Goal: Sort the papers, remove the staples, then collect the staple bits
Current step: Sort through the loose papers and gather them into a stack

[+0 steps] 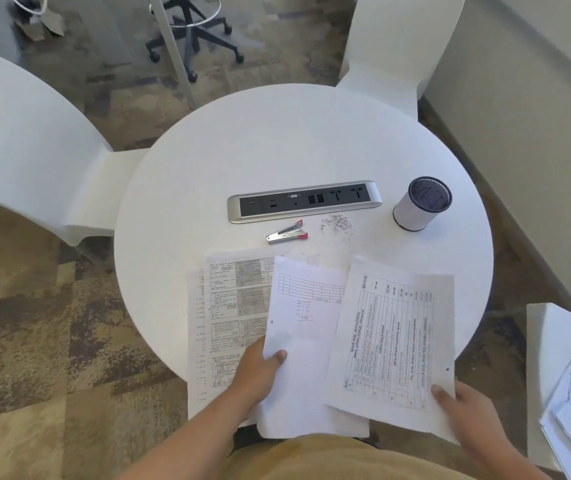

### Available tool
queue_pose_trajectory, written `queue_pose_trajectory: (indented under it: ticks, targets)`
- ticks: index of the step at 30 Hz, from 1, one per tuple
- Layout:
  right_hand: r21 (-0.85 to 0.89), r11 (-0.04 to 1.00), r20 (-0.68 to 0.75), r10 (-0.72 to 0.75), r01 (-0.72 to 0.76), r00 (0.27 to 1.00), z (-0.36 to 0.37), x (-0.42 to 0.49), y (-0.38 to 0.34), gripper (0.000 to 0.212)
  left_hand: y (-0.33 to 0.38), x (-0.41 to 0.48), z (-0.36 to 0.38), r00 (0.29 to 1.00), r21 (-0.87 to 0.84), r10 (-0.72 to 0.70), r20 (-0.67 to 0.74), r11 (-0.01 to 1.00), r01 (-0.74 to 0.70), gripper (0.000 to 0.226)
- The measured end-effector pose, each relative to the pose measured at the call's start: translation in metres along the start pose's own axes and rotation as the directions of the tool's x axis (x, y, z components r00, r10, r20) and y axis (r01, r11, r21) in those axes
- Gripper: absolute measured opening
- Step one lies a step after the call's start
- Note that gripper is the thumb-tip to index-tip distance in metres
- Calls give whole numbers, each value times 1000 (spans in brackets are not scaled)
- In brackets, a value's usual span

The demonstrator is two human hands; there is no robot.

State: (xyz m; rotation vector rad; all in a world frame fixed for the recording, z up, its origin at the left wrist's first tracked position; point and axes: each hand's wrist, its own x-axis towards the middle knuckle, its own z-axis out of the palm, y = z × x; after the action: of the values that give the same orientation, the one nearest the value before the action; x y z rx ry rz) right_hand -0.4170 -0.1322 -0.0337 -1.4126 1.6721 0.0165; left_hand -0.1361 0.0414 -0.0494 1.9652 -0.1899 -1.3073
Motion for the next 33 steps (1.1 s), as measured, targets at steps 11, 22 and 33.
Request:
queue_pose_trajectory:
  ticks: [11, 22, 33]
  targets:
    - [329, 944, 267, -129, 35, 955, 12, -29, -48, 61, 23, -10, -1, 990, -241, 70, 119, 970, -40, 18]
    - [295, 952, 277, -163, 78, 947, 20, -23, -61, 25, 34, -11, -10, 976, -373, 126, 177, 926, -52, 30]
    - [315, 945, 309, -187, 85, 932, 23, -13, -68, 67, 48, -16, -11, 972, -352, 151, 179, 933, -80, 32]
